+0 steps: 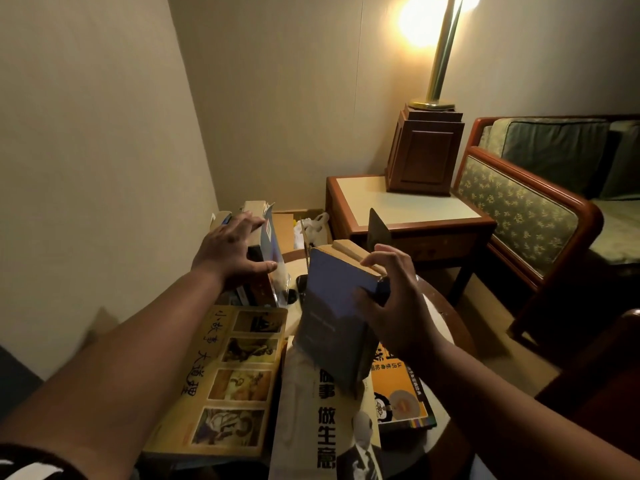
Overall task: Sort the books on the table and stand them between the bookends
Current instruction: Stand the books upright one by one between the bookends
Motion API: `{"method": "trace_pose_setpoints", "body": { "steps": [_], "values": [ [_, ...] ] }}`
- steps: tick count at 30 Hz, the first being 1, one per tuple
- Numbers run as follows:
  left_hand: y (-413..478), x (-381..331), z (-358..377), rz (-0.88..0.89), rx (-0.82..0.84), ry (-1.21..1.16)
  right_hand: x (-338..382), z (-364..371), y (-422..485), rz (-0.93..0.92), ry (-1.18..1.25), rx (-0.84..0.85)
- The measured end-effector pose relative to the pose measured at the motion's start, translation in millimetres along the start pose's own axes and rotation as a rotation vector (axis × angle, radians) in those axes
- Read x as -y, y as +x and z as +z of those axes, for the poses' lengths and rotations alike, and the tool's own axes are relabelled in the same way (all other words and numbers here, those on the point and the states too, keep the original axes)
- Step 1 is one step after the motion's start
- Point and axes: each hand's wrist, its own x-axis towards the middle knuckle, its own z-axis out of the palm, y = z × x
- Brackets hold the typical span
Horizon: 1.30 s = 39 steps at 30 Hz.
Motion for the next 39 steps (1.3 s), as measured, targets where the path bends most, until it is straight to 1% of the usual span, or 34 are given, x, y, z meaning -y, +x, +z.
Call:
{"method": "trace_pose_setpoints", "body": {
  "steps": [2, 3, 5, 8, 10, 12, 14, 16, 21, 24, 28, 32, 36, 39],
  "values": [
    [0, 0, 0, 0.001, 0.002, 0.000, 8, -16, 7, 0.066, -0.024, 0.099],
    [0, 0, 0, 0.002, 0.002, -0.001, 13, -23, 13, 0.098, -0.029, 0.177],
    [0, -1, 0, 0.004, -0.003, -0.002, 25, -35, 26, 0.140, -0.069, 0.375],
    [-1, -3, 0, 0.011, -0.012, 0.001, 44, -40, 44, 0.155, -0.221, 0.655],
    [0, -3, 0, 0.011, -0.007, 0.006, 53, -33, 50, 0.135, -0.307, 0.760],
    [0, -4, 0, 0.003, 0.002, 0.001, 57, -24, 52, 0.089, -0.381, 0.802],
    [0, -4, 0, -0.006, 0.008, -0.005, 55, -18, 55, 0.082, -0.420, 0.810],
    [0, -3, 0, -0.004, 0.008, -0.005, 51, -16, 58, 0.112, -0.426, 0.810],
    [0, -1, 0, -0.008, 0.021, -0.016, 50, -11, 68, 0.151, -0.338, 0.729],
    [-1, -3, 0, -0.016, 0.016, -0.018, 55, -8, 72, 0.128, -0.304, 0.636],
    [-1, -6, 0, -0.024, -0.007, -0.030, 69, -8, 86, 0.078, -0.301, 0.467],
    [-2, -6, -1, -0.021, -0.013, -0.035, 86, -6, 117, 0.011, -0.342, 0.297],
    [-2, -7, 2, -0.036, -0.030, -0.026, 96, 10, 143, -0.004, -0.356, 0.229],
    [-3, -7, 4, -0.024, -0.066, -0.044, 96, 34, 159, -0.013, -0.377, 0.222]
  ]
}}
